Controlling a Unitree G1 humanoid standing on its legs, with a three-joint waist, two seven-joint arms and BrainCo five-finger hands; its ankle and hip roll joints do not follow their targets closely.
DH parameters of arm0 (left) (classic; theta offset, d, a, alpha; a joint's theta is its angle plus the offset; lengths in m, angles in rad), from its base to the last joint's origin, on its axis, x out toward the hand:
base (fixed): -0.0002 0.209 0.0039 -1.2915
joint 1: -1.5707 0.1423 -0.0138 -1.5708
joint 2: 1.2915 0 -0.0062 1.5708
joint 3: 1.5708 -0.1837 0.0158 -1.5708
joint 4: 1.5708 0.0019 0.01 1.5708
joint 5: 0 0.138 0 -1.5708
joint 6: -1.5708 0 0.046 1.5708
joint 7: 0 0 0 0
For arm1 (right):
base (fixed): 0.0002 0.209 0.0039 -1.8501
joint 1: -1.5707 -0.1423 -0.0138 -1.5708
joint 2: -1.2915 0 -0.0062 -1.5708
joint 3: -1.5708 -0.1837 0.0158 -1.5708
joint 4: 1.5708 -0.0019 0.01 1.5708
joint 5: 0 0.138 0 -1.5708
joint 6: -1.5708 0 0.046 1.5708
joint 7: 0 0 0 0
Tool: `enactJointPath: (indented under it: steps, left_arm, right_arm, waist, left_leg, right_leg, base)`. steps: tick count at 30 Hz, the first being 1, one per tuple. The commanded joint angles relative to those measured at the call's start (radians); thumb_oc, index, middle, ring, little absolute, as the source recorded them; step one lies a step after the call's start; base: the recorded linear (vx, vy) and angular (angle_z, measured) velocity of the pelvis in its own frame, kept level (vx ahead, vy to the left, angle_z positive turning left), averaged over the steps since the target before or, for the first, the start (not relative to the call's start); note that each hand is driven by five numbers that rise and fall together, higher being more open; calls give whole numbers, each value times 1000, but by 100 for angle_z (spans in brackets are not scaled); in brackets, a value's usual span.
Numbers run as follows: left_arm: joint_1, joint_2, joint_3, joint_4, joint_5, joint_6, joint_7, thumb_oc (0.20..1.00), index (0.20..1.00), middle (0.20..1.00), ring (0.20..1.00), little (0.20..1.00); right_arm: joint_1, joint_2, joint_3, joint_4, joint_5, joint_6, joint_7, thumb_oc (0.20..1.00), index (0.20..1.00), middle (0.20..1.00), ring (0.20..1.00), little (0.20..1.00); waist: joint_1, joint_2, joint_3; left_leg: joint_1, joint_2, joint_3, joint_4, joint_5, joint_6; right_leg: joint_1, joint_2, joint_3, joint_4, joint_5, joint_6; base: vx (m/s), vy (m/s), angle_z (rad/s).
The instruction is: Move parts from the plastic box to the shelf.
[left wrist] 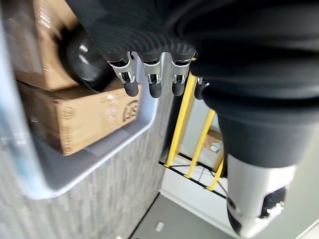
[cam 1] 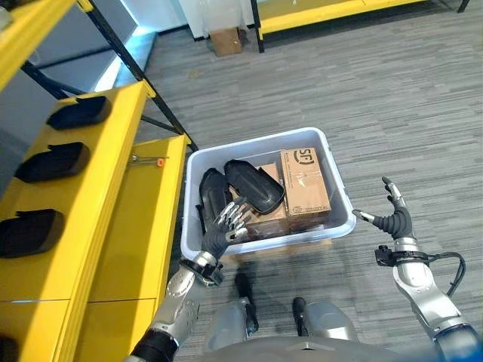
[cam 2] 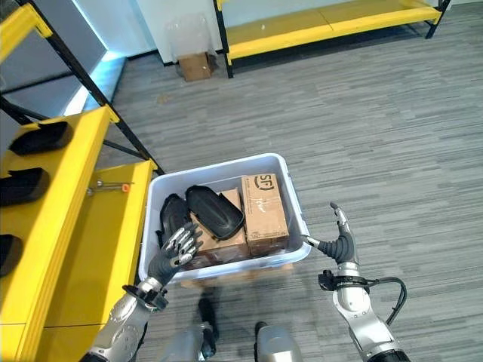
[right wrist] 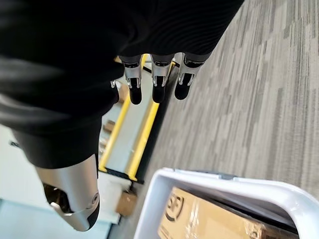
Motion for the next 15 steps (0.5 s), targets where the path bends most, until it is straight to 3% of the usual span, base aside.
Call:
enactJointPath:
  steps: [1, 15]
  left_arm:
    - [14, 41, 15, -47, 16, -57, -23, 1000, 1000, 1000, 1000, 1000]
    - [58, 36, 7, -48, 12, -64, -1, 1000, 1000, 1000, 1000, 1000]
  right_arm:
    - [-34, 25, 11, -37, -1, -47, -8, 1000, 1000, 1000, 1000, 1000]
    - [-56, 49, 18, -35, -1, -45, -64, 1000, 1000, 1000, 1000, 1000]
  waist:
    - [49, -15, -41]
    - [83, -18, -36]
  left_leg:
    - [57, 38, 1, -39, -59, -16]
    - [86, 4, -5, -75, -83, 11]
  right_leg:
    - [-27, -88, -17, -30, 81, 121]
    - [-70, -96, -62, -60, 116, 134]
  base:
    - [29, 69, 32]
    - [40, 20, 12]
